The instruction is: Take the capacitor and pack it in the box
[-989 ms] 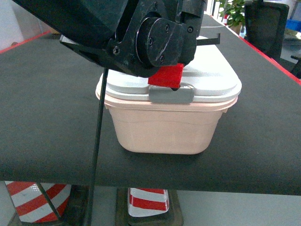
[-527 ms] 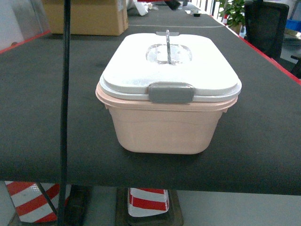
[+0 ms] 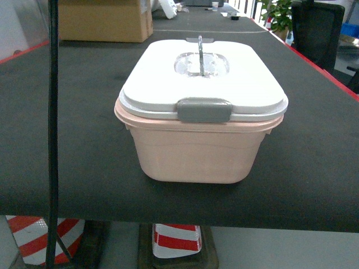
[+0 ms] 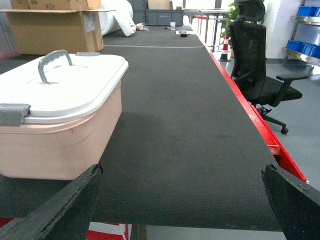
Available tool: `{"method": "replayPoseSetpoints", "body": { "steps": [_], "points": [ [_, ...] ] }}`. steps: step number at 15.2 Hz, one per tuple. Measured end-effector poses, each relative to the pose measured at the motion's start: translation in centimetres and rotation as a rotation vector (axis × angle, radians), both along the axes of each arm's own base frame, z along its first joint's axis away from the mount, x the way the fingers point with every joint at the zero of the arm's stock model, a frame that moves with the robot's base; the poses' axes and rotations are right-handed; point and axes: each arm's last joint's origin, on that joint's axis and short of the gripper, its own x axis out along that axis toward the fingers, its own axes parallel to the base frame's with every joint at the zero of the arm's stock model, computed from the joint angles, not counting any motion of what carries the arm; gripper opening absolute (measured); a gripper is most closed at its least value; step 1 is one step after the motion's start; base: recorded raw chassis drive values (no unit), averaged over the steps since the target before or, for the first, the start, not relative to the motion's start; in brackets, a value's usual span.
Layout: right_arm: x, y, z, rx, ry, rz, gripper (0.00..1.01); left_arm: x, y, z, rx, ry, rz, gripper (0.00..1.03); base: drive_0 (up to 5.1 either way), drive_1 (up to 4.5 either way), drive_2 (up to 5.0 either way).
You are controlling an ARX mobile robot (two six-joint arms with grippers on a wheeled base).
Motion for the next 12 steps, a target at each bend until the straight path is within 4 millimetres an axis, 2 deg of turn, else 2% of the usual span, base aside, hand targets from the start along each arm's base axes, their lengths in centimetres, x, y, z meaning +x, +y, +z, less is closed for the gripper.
{"method": "replayPoseSetpoints", "body": {
  "steps": [1, 2, 3, 6, 9, 11, 12],
  "points": [
    [0.0, 0.0, 0.0, 0.000, 0.000, 0.000, 0.98, 0.0, 0.0, 0.0, 0.004, 0.001, 0.001, 0.98, 0.0, 0.00, 0.0],
    [0.0, 0.0, 0.0, 0.000, 0.000, 0.001, 0.98, -0.3, 1.1, -0.5, 0.071, 0.113, 0.028, 0.89, 0.0, 0.00, 0.0],
    [0.0, 0.0, 0.0, 0.000, 0.000, -0.002, 0.98, -2.3, 3.6, -1.9, 0.101, 0.160, 0.025, 0.77, 0.0, 0.00, 0.0],
    [0.0, 0.0, 0.0, 0.000, 0.000, 0.000, 0.98, -8.2, 13.5, -3.8, 0.055, 0.108, 0.092, 0.37, 0.0, 0.00, 0.0],
    [0.0, 0.0, 0.0, 0.000, 0.000, 0.000, 0.98, -13.0, 17.3, -9.2, 0.099, 0.203, 0.041, 0.01, 0.0, 0.00, 0.0],
    [0.0, 0.0, 0.0, 0.000, 0.000, 0.000, 0.98, -15.0, 19.2, -9.8, 0.092, 0.184, 0.061, 0.02, 0.0, 0.00, 0.0],
    [0.0, 0.0, 0.0, 0.000, 0.000, 0.000, 0.98, -15.1, 19.4, -9.8, 0.090, 0.180, 0.065, 0.02, 0.0, 0.00, 0.0]
  ]
}}
